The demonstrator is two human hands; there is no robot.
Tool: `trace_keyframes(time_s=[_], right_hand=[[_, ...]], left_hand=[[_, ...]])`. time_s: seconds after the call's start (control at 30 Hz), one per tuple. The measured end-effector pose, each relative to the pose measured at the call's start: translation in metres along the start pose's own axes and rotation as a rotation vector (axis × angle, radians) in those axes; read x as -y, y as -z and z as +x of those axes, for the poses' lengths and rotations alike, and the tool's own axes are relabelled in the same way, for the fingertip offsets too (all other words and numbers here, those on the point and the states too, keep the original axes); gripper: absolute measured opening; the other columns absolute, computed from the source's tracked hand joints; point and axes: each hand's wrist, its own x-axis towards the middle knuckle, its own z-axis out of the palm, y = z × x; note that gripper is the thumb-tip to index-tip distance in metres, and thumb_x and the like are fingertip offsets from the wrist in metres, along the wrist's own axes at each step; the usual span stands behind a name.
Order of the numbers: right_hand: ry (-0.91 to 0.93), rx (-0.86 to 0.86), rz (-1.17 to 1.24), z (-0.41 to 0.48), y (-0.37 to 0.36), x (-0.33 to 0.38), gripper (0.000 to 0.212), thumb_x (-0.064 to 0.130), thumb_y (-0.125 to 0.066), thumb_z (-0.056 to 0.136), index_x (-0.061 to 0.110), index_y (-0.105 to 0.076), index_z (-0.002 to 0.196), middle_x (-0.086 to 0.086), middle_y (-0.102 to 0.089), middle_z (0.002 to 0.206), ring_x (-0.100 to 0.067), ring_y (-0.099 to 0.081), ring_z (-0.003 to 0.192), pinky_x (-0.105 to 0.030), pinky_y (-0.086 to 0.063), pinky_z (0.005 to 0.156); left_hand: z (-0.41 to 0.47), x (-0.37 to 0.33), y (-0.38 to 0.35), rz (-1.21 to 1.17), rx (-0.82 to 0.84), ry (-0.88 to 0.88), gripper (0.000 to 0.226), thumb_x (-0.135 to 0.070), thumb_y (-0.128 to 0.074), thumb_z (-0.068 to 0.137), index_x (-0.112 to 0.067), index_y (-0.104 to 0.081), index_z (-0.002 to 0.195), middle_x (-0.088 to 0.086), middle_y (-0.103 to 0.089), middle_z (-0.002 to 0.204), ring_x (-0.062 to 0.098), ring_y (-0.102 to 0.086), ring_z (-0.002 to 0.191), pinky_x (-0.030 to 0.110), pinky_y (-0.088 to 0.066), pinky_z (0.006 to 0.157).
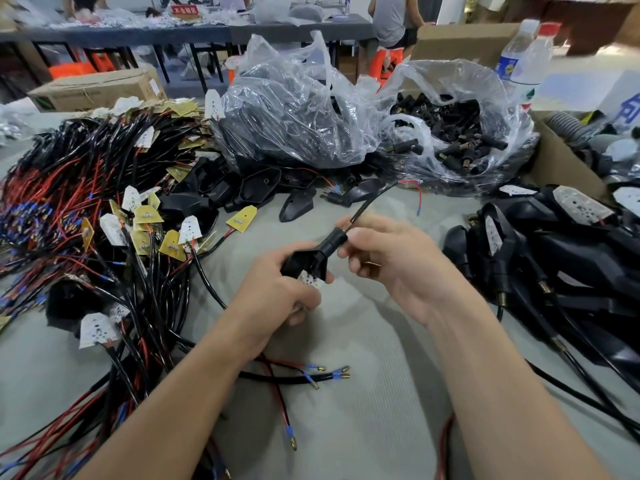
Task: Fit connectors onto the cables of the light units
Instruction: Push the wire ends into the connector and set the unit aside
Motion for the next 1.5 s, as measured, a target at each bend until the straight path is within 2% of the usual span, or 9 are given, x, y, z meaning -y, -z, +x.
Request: trace_keyframes(time_s=[0.13, 0.3, 0.4, 0.5, 0.7, 0.87, 1.2, 1.37, 1.5], right_hand=[[-0.042, 0.034, -0.074, 0.000, -0.008, -0.005, 0.018, 0.001, -0.059, 0.093, 0.013, -0.072, 0.098, -0.004, -0.064, 0.072, -0.016, -0.053, 0.064, -0.028, -0.041, 0.067], [0.000, -0.221, -0.090, 0.004, -0.008, -0.004, 0.008, 0.008, -0.065, 0.095, 0.013, -0.069, 0.089, 0.001, -0.062, 0.070, -0.014, -0.054, 0.066, -0.023, -0.043, 0.060], [0.034, -0.320, -0.062, 0.007, -0.008, -0.005, 0.005, 0.010, -0.067, 0.094, 0.014, -0.068, 0.092, -0.004, -0.065, 0.083, -0.014, -0.059, 0.074, -0.025, -0.048, 0.064], [0.063, -0.322, 0.009, 0.007, -0.011, -0.004, 0.010, 0.004, -0.065, 0.096, 0.014, -0.067, 0.092, -0.007, -0.067, 0.086, -0.014, -0.064, 0.072, -0.026, -0.051, 0.065], [0.113, -0.263, 0.065, 0.007, -0.018, -0.006, 0.015, -0.007, -0.059, 0.095, 0.007, -0.064, 0.098, -0.008, -0.066, 0.074, -0.015, -0.064, 0.066, -0.023, -0.054, 0.063], [0.106, -0.268, 0.081, 0.007, -0.019, -0.008, 0.014, -0.007, -0.060, 0.095, 0.005, -0.064, 0.101, -0.004, -0.068, 0.071, -0.014, -0.066, 0.065, -0.024, -0.055, 0.065], [0.044, -0.306, 0.190, 0.010, -0.028, -0.011, 0.010, -0.002, -0.057, 0.097, 0.005, -0.064, 0.100, -0.014, -0.071, 0.084, -0.018, -0.066, 0.065, -0.026, -0.056, 0.065], [0.052, -0.250, 0.300, 0.006, -0.027, -0.004, 0.013, -0.004, -0.056, 0.097, 0.008, -0.061, 0.092, -0.010, -0.071, 0.079, -0.021, -0.064, 0.066, -0.028, -0.054, 0.065], [0.107, -0.247, 0.313, 0.004, -0.024, -0.001, 0.010, -0.005, -0.058, 0.095, 0.002, -0.062, 0.101, -0.014, -0.067, 0.081, -0.021, -0.062, 0.066, -0.028, -0.053, 0.065]], left_hand=[[-0.001, 0.000, -0.003, 0.001, 0.057, -0.011, 0.061, 0.003, -0.067, 0.060, -0.032, -0.074, 0.110, 0.003, -0.070, 0.091, 0.015, -0.041, 0.050, 0.024, -0.036, 0.042], [0.001, 0.001, -0.002, 0.036, -0.205, 0.011, 0.071, -0.021, -0.082, 0.062, -0.036, -0.060, 0.127, -0.007, -0.072, 0.109, 0.007, -0.068, 0.074, 0.022, -0.053, 0.057], [0.002, 0.002, -0.001, 0.070, -0.361, -0.001, 0.058, -0.047, -0.088, 0.058, -0.040, -0.060, 0.108, -0.007, -0.071, 0.110, 0.014, -0.070, 0.072, 0.027, -0.055, 0.057], [0.001, 0.001, 0.002, 0.309, -0.540, 0.002, 0.043, -0.074, -0.072, 0.062, -0.039, -0.061, 0.085, -0.009, -0.071, 0.076, 0.020, -0.069, 0.064, 0.042, -0.057, 0.062], [0.003, 0.000, 0.003, 0.038, -0.557, 0.029, 0.025, -0.013, -0.082, 0.083, -0.018, -0.057, 0.079, 0.002, -0.072, 0.062, 0.015, -0.066, 0.049, 0.020, -0.046, 0.045], [0.001, -0.007, 0.007, -0.206, -0.505, 0.038, 0.030, 0.008, -0.070, 0.081, -0.018, -0.056, 0.087, 0.002, -0.065, 0.058, 0.013, -0.054, 0.048, 0.018, -0.040, 0.044], [-0.012, -0.005, -0.004, 0.445, -0.636, -0.542, 0.022, -0.014, -0.069, 0.080, -0.029, -0.053, 0.085, -0.003, -0.061, 0.065, 0.016, -0.046, 0.050, 0.024, -0.038, 0.052], [-0.007, -0.007, 0.000, 0.378, -0.738, -0.415, 0.020, -0.024, -0.068, 0.081, -0.034, -0.054, 0.090, -0.009, -0.071, 0.070, 0.024, -0.066, 0.062, 0.040, -0.054, 0.068], [-0.001, -0.004, 0.006, 0.333, -0.622, -0.170, 0.018, -0.028, -0.067, 0.084, -0.035, -0.060, 0.098, -0.005, -0.068, 0.060, 0.012, -0.059, 0.052, 0.036, -0.048, 0.061]])
